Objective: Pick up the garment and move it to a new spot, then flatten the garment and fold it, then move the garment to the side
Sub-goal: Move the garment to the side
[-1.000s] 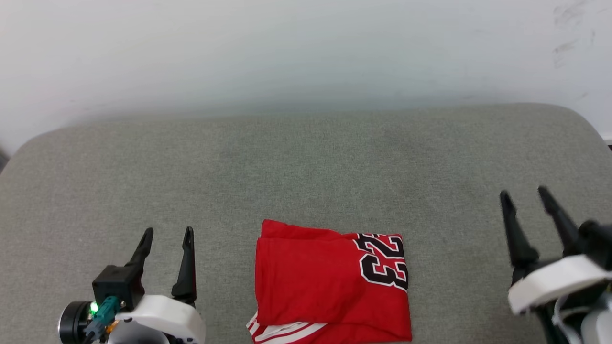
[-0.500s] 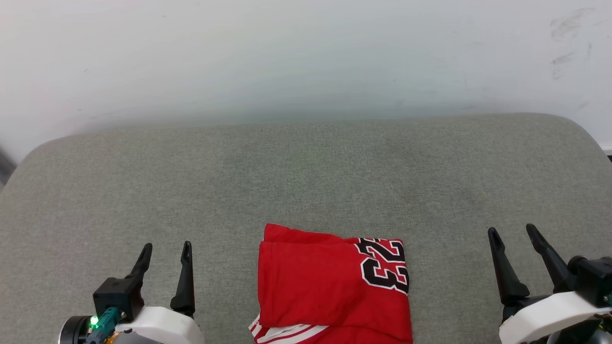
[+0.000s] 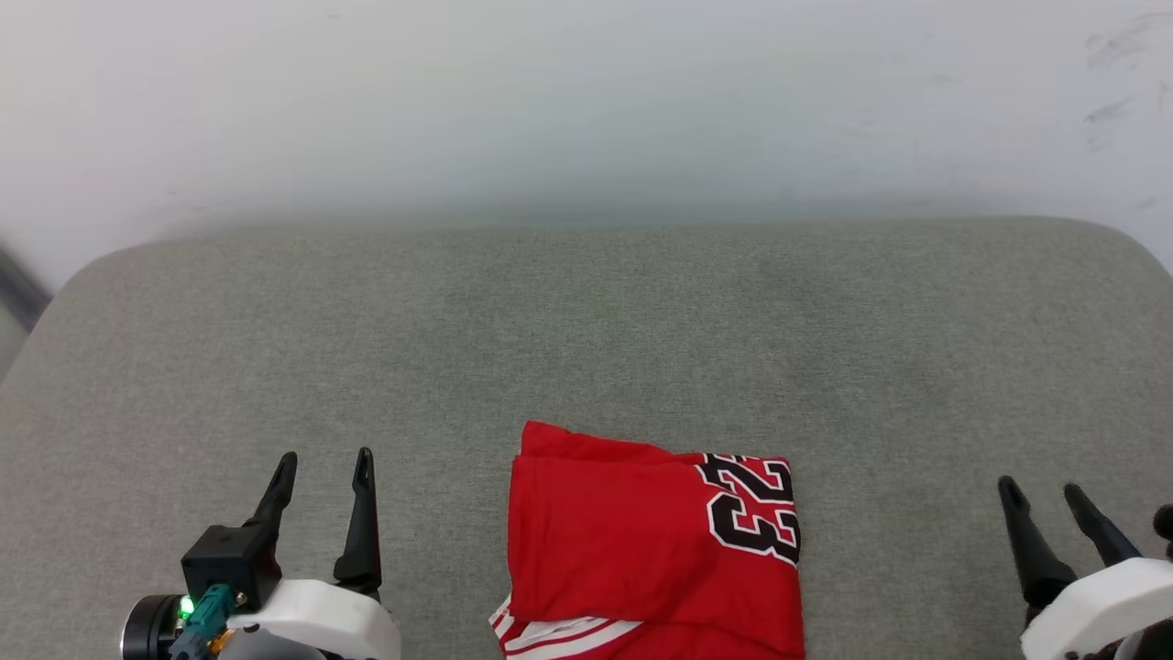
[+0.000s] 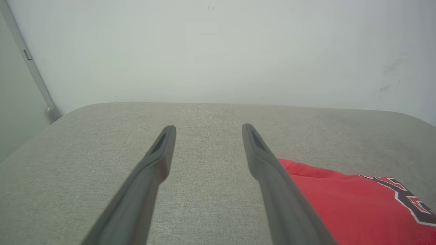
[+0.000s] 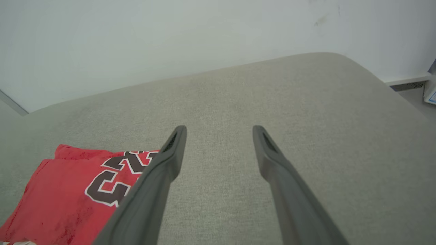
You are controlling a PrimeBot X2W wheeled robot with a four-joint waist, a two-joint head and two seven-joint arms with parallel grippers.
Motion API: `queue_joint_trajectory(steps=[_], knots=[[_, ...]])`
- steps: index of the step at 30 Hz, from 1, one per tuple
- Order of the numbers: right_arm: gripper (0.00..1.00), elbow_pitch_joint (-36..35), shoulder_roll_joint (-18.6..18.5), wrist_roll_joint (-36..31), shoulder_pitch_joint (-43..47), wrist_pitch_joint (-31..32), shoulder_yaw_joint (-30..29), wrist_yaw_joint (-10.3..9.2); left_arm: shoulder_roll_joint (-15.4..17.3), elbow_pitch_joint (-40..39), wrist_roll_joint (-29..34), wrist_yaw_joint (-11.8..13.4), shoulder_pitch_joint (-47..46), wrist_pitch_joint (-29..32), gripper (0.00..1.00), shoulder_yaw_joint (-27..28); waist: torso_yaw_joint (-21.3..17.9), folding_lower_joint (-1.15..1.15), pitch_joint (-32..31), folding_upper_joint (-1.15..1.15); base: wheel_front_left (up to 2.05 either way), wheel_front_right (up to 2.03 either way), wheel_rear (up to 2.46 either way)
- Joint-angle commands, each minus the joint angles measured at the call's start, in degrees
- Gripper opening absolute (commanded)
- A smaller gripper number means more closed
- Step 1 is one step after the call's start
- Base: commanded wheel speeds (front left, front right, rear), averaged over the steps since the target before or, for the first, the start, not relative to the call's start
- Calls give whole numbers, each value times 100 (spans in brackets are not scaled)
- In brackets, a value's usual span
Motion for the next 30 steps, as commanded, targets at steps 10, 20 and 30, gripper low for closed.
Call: queue_joint_trajectory(steps=[10,20,30], knots=[[100,1512,-408,1968,-694,2202,-63,-1,-98,-76,135,-64,-404,-172,100,-19,523,0,319,0,0,0,0],[100,2442,-48,3761,-1386,3298,520,-2,-219,-101,207,-132,-721,-222,100,-102,941,0,819,0,0,0,0],[0,3145,-154,4339,-1691,2919,1159,-7,-260,59,189,-201,-871,-252,100,-152,1177,0,937,0,0,0,0]])
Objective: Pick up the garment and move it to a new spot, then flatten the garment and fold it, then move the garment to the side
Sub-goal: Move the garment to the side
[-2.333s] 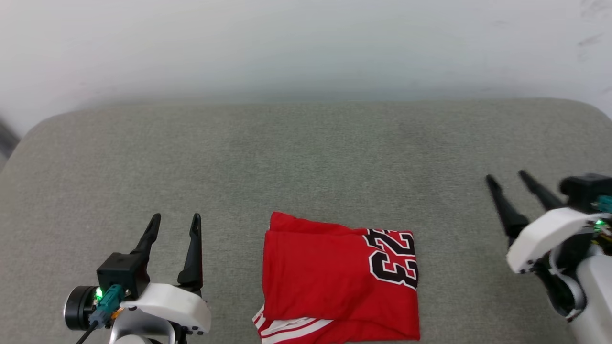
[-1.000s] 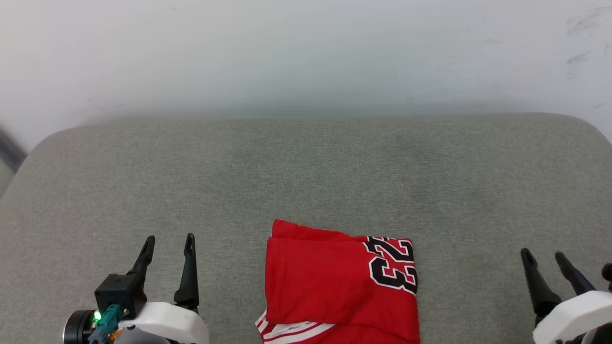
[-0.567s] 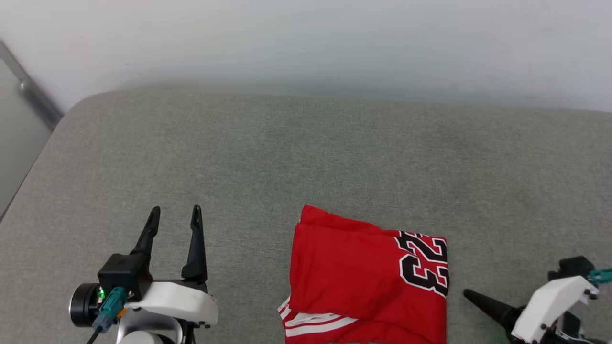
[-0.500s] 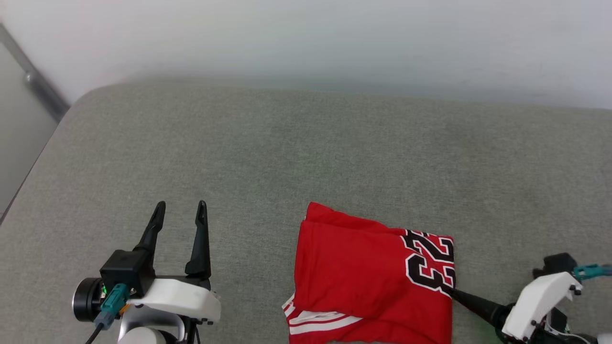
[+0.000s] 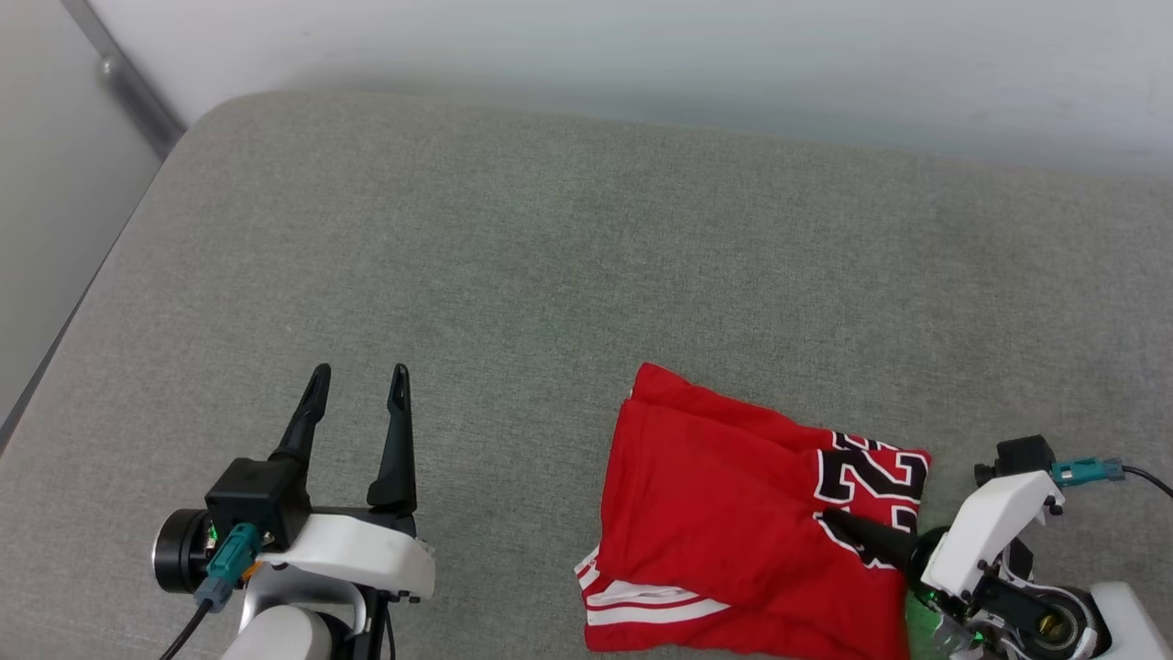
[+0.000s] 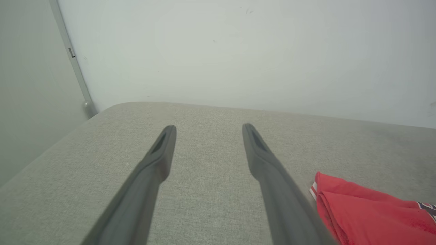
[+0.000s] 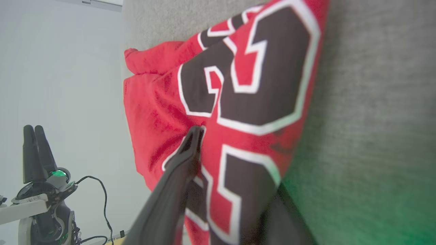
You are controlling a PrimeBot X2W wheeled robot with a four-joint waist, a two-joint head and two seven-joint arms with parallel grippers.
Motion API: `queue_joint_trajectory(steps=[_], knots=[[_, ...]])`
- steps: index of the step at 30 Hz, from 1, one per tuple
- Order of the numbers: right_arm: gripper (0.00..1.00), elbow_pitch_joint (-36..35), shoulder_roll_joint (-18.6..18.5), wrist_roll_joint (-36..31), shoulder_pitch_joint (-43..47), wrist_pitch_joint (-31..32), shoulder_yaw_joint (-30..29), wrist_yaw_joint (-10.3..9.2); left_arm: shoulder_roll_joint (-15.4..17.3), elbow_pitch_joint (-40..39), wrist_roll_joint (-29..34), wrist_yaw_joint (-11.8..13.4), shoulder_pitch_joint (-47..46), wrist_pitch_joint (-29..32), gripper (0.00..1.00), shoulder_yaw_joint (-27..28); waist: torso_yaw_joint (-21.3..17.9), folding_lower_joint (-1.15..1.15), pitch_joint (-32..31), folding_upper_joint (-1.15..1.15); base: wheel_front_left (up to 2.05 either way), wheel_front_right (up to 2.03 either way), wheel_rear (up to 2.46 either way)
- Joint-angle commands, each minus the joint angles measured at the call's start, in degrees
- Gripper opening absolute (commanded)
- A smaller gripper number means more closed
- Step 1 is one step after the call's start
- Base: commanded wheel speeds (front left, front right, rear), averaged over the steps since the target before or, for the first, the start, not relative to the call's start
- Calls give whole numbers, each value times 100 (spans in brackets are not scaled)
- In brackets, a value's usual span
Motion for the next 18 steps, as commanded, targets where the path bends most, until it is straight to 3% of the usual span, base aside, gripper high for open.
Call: queue_joint_trajectory(steps=[1,5,10,18], knots=[[0,112,22,-2,132,-38,128,-11,14,14,-8,1,-15,-28,100,4,-12,0,-68,0,0,0,0],[0,-29,-323,-400,56,-452,502,-9,34,44,-38,15,152,-25,100,-7,-180,0,-314,0,0,0,0],[0,-24,-670,-1384,-164,-976,993,-8,133,-17,-46,38,324,23,100,-11,-585,0,-598,0,0,0,0],[0,128,-989,-2748,-619,-881,1367,-8,366,-326,-40,125,495,153,100,61,-1829,0,-580,0,0,0,0]])
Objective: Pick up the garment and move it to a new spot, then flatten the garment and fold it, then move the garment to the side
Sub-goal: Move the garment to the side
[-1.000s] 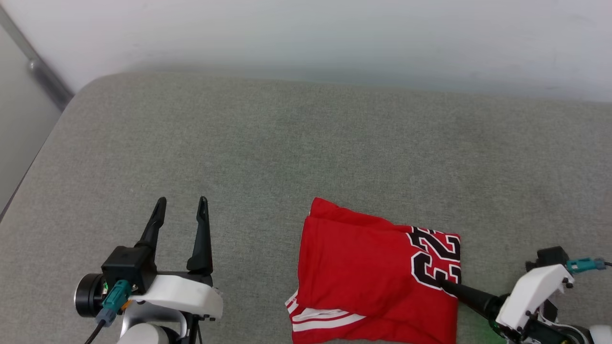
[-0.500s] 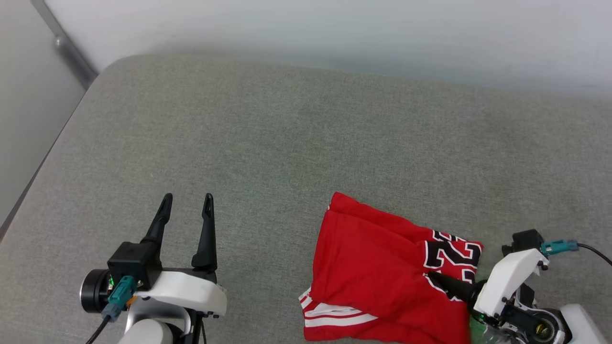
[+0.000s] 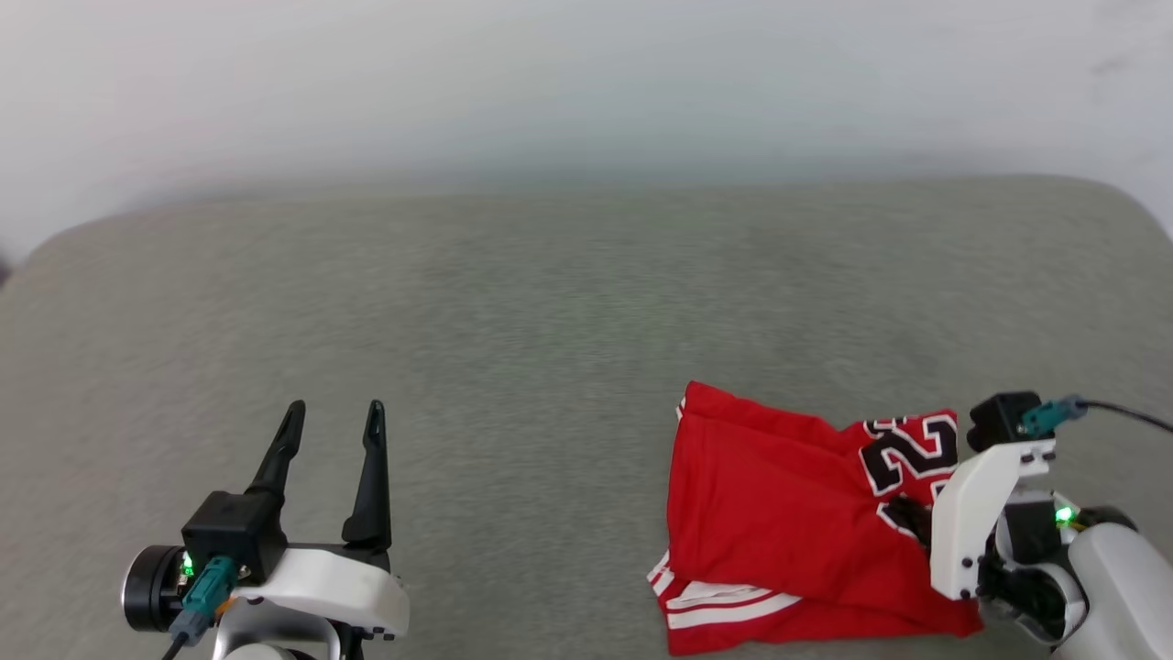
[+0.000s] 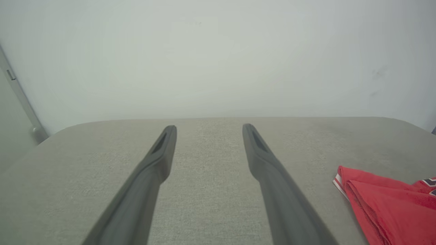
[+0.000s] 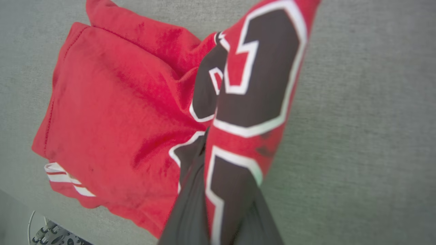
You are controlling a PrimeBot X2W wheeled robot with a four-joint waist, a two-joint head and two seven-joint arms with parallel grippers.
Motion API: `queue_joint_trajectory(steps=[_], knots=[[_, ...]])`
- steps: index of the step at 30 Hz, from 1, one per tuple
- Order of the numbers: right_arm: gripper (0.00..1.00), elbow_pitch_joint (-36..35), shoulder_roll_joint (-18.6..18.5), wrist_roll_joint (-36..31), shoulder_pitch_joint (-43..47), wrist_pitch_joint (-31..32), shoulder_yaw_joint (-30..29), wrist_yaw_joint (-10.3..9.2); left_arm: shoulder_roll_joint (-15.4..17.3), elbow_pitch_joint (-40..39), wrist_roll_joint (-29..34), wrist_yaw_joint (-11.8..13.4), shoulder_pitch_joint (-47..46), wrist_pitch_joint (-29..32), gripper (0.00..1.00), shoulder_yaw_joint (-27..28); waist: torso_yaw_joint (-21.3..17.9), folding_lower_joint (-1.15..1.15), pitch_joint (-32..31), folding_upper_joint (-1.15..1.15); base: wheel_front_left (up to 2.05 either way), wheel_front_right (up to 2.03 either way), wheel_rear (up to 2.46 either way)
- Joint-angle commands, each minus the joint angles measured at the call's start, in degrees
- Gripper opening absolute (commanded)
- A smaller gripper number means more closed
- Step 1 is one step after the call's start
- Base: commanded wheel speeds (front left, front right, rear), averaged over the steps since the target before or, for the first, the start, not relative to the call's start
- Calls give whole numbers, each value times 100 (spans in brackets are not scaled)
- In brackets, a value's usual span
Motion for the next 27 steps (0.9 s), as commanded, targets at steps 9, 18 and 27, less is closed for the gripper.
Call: queue_joint_trajectory(steps=[9,18,27], knots=[[0,345,-367,-647,-1029,-189,-50,-3,80,-279,254,-144,-741,156,100,-145,-1583,0,929,0,0,0,0],[0,1225,-902,-1436,-2371,-1189,-879,-3,140,-493,749,-351,-2024,513,100,-389,-1664,0,2411,0,0,0,0],[0,1985,-1105,-2011,-3131,-2243,-1934,-3,140,-542,987,-509,-2790,689,100,-507,-1436,0,3252,0,0,0,0]])
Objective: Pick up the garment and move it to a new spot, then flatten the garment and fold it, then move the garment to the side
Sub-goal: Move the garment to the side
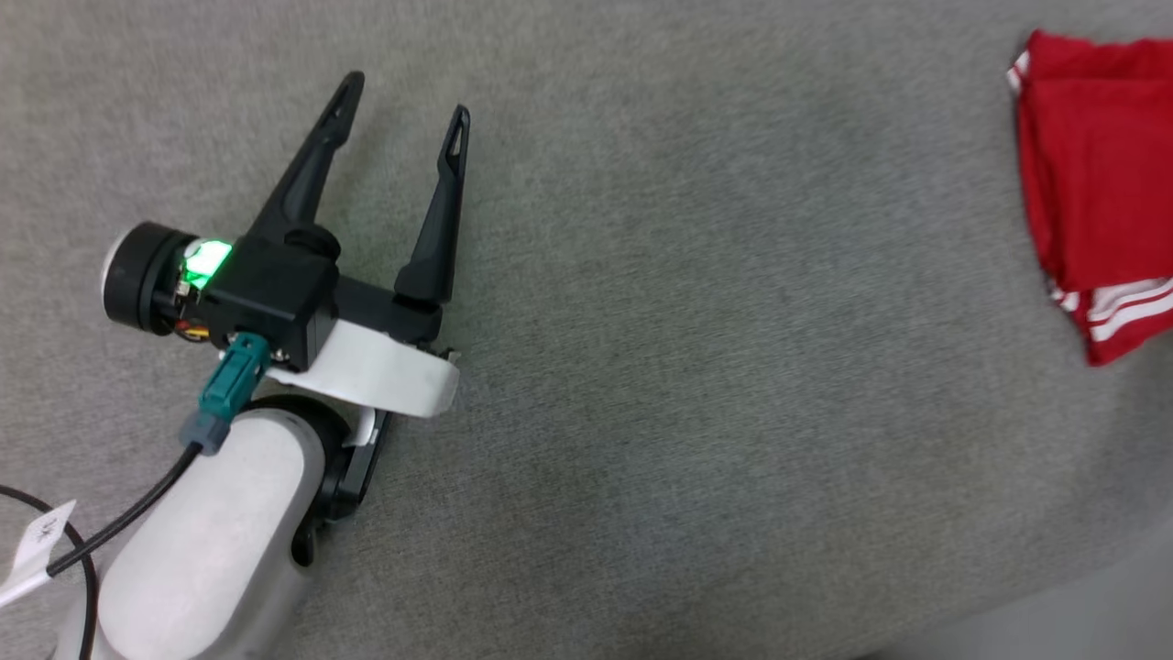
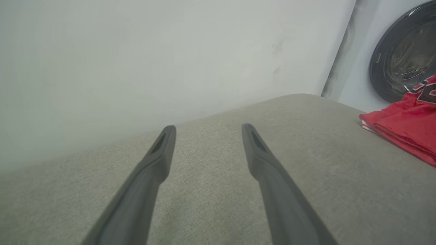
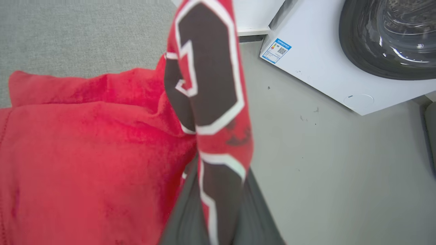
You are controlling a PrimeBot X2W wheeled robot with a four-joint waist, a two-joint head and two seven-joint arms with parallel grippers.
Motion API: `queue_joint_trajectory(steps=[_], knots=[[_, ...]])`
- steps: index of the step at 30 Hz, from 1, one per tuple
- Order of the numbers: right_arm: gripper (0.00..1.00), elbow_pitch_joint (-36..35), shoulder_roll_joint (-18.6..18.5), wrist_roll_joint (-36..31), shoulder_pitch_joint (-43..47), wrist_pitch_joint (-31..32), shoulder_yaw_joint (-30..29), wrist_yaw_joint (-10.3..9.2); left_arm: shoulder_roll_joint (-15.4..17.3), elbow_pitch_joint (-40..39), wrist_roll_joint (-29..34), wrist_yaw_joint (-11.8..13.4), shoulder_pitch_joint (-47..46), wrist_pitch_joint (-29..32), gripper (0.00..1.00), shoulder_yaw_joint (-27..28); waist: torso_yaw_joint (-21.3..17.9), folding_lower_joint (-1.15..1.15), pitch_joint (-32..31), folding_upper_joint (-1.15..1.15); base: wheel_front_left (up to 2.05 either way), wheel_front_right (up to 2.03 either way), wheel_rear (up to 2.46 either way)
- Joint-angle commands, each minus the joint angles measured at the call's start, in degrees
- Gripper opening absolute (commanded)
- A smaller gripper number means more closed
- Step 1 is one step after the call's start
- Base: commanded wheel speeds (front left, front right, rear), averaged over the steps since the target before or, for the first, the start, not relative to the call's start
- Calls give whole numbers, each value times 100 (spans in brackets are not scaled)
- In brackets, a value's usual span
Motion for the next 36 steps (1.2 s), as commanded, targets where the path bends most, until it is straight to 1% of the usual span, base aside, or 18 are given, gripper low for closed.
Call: queue_joint_trajectory(steps=[1,2,3,4,7,11,15,19,22,24,28,32,36], knots=[[0,39,71,-27,-112,-81,-40,-4,10,-8,37,-3,-66,7,100,9,87,-1,325,0,0,0,0],[30,123,121,-115,-135,-247,-123,-4,13,4,53,-8,-101,12,100,0,95,-1,371,0,0,0,0],[75,223,165,-190,-163,-406,-214,-4,11,16,47,-14,-129,21,100,-4,101,-1,404,0,0,0,0],[100,323,216,-242,-191,-572,-329,-4,9,25,44,-19,-148,21,100,-9,105,-1,428,0,0,0,0],[100,585,243,-585,-261,-1098,-642,-5,-2,76,30,-28,-168,2,100,-24,108,-1,436,0,0,0,0],[100,846,297,-976,-271,-1743,-1149,-5,-28,198,-21,-20,-59,-77,100,-29,89,-1,245,0,0,0,0],[100,911,368,-1226,-117,-2005,-1357,-5,-108,376,-153,2,149,-246,100,-25,118,-1,-178,0,0,0,0],[100,757,529,-1284,183,-2121,-1295,-4,-201,589,-315,54,457,-429,100,-10,203,-1,-709,0,0,0,0],[100,541,671,-1258,506,-2159,-1210,-5,-242,719,-463,119,744,-544,100,53,294,-1,-1136,0,0,0,0],[100,351,828,-1170,772,-2177,-1161,-4,-246,788,-554,164,934,-620,100,116,391,-1,-1413,0,0,0,0],[100,-163,1105,-1062,1403,-2123,-972,-4,-208,834,-747,271,1343,-699,100,275,591,-1,-1838,0,0,0,0],[100,-856,1418,-875,2075,-1975,-769,-4,-226,869,-913,405,1739,-762,100,412,835,-1,-2163,0,0,0,0],[100,-1667,1655,-682,2728,-1792,-518,-3,-262,900,-1030,486,2075,-829,100,508,1165,-1,-2416,0,0,0,0]])
